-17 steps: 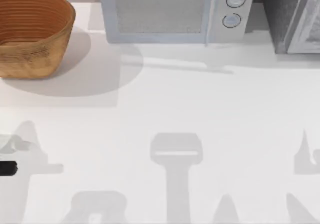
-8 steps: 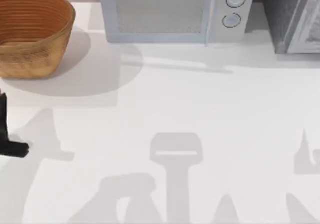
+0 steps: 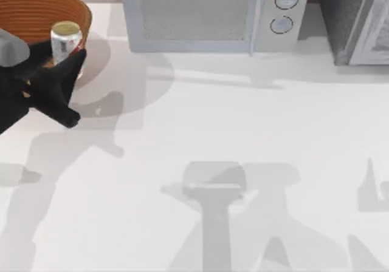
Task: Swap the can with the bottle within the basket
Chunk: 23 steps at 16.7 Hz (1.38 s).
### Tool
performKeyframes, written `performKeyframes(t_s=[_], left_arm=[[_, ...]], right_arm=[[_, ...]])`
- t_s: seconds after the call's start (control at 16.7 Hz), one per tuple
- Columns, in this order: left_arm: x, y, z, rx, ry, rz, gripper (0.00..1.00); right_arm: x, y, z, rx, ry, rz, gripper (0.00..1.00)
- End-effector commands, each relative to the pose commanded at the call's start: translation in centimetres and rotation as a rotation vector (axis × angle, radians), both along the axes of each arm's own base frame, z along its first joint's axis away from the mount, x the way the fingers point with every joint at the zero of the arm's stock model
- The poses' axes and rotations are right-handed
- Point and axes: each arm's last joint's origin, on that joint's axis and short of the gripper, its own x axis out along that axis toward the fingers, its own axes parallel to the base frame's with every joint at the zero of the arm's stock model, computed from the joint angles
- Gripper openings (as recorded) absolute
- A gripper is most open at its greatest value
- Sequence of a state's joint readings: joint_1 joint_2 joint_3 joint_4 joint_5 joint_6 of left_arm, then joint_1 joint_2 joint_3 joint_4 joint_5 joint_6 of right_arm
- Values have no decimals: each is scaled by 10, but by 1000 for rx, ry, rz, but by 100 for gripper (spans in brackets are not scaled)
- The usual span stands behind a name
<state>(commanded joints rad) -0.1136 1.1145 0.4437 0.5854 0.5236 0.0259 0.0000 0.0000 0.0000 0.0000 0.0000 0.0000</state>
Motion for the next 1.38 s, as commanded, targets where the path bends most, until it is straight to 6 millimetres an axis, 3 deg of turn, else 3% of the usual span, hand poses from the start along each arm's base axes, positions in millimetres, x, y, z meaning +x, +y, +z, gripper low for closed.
performKeyframes(t_s=[0.3, 0.66, 0.9, 1.08, 1.38], left_arm=[[74, -37, -24, -21, -28, -319, 0], [133, -83, -101, -38, -50, -664, 0], [147, -105, -158, -45, -56, -837, 0], [148, -114, -190, -49, -57, -922, 0], [148, -117, -205, -50, -57, -961, 0]], right_arm=[[0, 0, 0, 0, 0, 0, 100], [0, 0, 0, 0, 0, 0, 100], [0, 0, 0, 0, 0, 0, 100], [0, 0, 0, 0, 0, 0, 100], [0, 0, 0, 0, 0, 0, 100]])
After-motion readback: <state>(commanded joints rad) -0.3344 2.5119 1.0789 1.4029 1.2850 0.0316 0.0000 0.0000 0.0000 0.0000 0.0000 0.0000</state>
